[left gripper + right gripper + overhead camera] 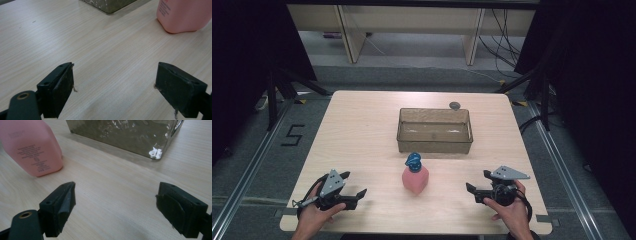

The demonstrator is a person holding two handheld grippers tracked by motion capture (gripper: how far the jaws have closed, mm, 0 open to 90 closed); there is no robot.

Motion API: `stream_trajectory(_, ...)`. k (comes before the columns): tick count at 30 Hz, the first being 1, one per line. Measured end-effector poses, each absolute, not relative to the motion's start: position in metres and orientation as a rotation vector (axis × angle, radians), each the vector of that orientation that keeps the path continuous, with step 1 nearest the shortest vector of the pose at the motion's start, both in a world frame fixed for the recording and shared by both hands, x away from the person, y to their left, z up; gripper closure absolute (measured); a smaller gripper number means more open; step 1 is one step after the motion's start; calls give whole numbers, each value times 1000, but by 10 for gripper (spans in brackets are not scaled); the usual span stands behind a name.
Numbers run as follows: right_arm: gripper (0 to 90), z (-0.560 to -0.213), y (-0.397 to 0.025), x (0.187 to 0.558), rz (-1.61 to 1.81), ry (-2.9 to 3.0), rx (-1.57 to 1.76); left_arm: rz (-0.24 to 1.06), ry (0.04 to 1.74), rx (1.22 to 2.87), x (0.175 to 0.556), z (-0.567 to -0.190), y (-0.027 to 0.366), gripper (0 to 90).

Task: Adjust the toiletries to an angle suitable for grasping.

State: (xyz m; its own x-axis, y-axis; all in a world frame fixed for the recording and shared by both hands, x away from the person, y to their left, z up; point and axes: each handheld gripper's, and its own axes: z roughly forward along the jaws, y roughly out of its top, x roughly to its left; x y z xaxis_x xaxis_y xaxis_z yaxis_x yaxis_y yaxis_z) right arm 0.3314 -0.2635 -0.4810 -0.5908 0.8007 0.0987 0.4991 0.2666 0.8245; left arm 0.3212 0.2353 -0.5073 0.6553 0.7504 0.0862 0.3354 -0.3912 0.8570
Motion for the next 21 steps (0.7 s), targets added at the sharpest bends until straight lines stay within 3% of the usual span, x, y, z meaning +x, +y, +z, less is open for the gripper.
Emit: stream_trajectory(21, 200, -475, -257, 331, 1333, 2162, 1138, 604, 830, 1998, 322, -507, 236, 148)
